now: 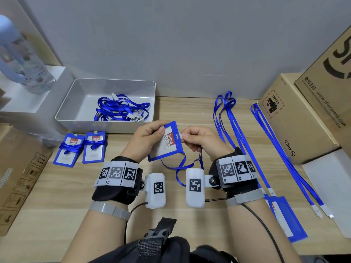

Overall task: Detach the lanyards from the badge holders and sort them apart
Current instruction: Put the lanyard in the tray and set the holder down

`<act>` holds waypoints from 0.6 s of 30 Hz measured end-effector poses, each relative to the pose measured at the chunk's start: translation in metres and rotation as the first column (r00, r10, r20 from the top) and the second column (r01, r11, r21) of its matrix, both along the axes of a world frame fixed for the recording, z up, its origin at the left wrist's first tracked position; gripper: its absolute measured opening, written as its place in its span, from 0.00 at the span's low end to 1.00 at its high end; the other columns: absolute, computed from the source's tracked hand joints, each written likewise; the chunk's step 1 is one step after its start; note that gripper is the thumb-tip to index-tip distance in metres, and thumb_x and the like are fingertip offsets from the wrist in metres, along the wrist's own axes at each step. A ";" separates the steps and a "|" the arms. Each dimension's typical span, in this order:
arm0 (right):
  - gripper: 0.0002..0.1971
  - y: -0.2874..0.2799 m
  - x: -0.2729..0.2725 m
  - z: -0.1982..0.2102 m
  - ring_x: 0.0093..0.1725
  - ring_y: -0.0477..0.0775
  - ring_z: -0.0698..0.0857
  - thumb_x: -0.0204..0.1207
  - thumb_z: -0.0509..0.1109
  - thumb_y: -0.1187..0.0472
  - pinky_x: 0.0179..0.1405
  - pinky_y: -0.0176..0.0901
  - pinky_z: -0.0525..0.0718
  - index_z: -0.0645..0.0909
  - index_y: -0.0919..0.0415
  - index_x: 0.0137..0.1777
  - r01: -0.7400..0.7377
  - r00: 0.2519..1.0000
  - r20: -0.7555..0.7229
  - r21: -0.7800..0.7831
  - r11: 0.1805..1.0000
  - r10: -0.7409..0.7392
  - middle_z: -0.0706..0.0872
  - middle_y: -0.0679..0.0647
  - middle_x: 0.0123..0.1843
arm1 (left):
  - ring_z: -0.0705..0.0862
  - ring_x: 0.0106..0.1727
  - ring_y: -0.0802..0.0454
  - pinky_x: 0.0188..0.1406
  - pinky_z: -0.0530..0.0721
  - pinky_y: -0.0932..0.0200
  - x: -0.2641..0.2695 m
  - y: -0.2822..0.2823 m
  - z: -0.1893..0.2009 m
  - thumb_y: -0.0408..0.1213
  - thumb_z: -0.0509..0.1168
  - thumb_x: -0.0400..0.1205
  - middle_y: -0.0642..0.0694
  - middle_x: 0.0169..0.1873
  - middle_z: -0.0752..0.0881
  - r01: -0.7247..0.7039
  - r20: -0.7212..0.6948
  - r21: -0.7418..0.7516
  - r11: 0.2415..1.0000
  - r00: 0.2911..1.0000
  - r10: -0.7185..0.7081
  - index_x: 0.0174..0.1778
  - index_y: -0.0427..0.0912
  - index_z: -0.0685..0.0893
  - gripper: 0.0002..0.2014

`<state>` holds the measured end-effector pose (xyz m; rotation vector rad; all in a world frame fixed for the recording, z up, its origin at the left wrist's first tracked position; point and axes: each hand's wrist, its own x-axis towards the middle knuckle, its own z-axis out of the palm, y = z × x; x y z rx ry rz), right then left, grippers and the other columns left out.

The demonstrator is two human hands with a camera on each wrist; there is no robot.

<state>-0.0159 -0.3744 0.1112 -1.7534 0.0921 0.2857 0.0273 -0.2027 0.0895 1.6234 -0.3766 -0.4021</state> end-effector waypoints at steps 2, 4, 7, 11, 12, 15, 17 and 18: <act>0.13 0.000 0.000 -0.001 0.22 0.39 0.70 0.79 0.60 0.67 0.23 0.27 0.66 0.77 0.57 0.33 -0.014 1.000 -0.003 -0.002 1.000 0.014 0.72 0.52 0.26 | 0.83 0.36 0.69 0.35 0.78 0.76 0.000 0.000 0.000 0.28 0.53 0.85 0.48 0.41 0.83 0.004 -0.003 0.007 1.000 1.000 -0.004 0.59 0.39 0.79 0.12; 0.14 0.001 0.000 -0.002 0.22 0.39 0.70 0.79 0.59 0.67 0.24 0.29 0.66 0.77 0.57 0.32 -0.027 1.000 -0.007 -0.002 1.000 0.027 0.73 0.49 0.24 | 0.83 0.35 0.69 0.34 0.78 0.76 -0.001 0.000 0.001 0.28 0.53 0.85 0.48 0.41 0.83 0.005 -0.012 0.009 1.000 1.000 -0.005 0.59 0.38 0.79 0.12; 0.15 -0.001 0.000 -0.004 0.21 0.39 0.71 0.79 0.59 0.67 0.24 0.28 0.67 0.77 0.56 0.32 -0.030 1.000 -0.008 0.009 0.999 0.030 0.75 0.43 0.18 | 0.82 0.35 0.69 0.34 0.78 0.76 -0.003 -0.001 0.001 0.28 0.52 0.85 0.47 0.41 0.82 0.013 -0.017 0.009 1.000 1.000 -0.013 0.59 0.39 0.78 0.12; 0.15 -0.004 -0.001 -0.007 0.21 0.40 0.70 0.79 0.60 0.65 0.24 0.31 0.66 0.77 0.56 0.31 0.009 1.000 -0.004 0.061 0.998 -0.009 0.74 0.43 0.18 | 0.82 0.35 0.69 0.35 0.79 0.75 -0.004 -0.005 0.000 0.28 0.52 0.85 0.47 0.41 0.83 0.012 -0.048 -0.003 1.000 0.999 -0.012 0.60 0.38 0.78 0.13; 0.15 -0.005 -0.001 -0.007 0.21 0.40 0.70 0.79 0.59 0.65 0.24 0.31 0.66 0.77 0.57 0.31 0.010 1.000 -0.007 0.069 0.998 -0.010 0.74 0.43 0.18 | 0.82 0.35 0.68 0.35 0.79 0.75 -0.004 -0.006 -0.001 0.28 0.52 0.85 0.46 0.42 0.83 0.015 -0.049 -0.004 1.000 0.999 -0.015 0.61 0.37 0.78 0.13; 0.15 -0.005 -0.001 -0.008 0.21 0.39 0.70 0.79 0.60 0.67 0.23 0.29 0.66 0.76 0.57 0.31 -0.009 1.000 -0.019 0.072 0.997 0.011 0.74 0.43 0.17 | 0.82 0.35 0.67 0.35 0.79 0.75 -0.003 -0.008 -0.002 0.29 0.52 0.85 0.46 0.41 0.83 0.011 -0.043 0.010 1.000 0.999 -0.011 0.59 0.38 0.78 0.12; 0.15 -0.004 -0.001 -0.008 0.20 0.38 0.70 0.79 0.59 0.68 0.22 0.27 0.66 0.76 0.56 0.32 -0.037 0.999 -0.019 0.069 0.997 0.038 0.76 0.42 0.16 | 0.82 0.34 0.67 0.35 0.78 0.75 -0.001 -0.008 -0.003 0.29 0.52 0.85 0.46 0.40 0.83 -0.002 -0.040 0.016 1.000 0.999 0.002 0.59 0.37 0.79 0.12; 0.15 -0.004 -0.002 -0.008 0.20 0.38 0.71 0.79 0.59 0.68 0.22 0.26 0.67 0.75 0.57 0.32 -0.050 0.999 -0.015 0.069 0.996 0.051 0.76 0.42 0.16 | 0.82 0.34 0.67 0.36 0.79 0.74 -0.001 -0.009 -0.004 0.28 0.53 0.85 0.46 0.41 0.83 0.000 -0.040 0.017 1.000 0.999 0.000 0.60 0.37 0.79 0.12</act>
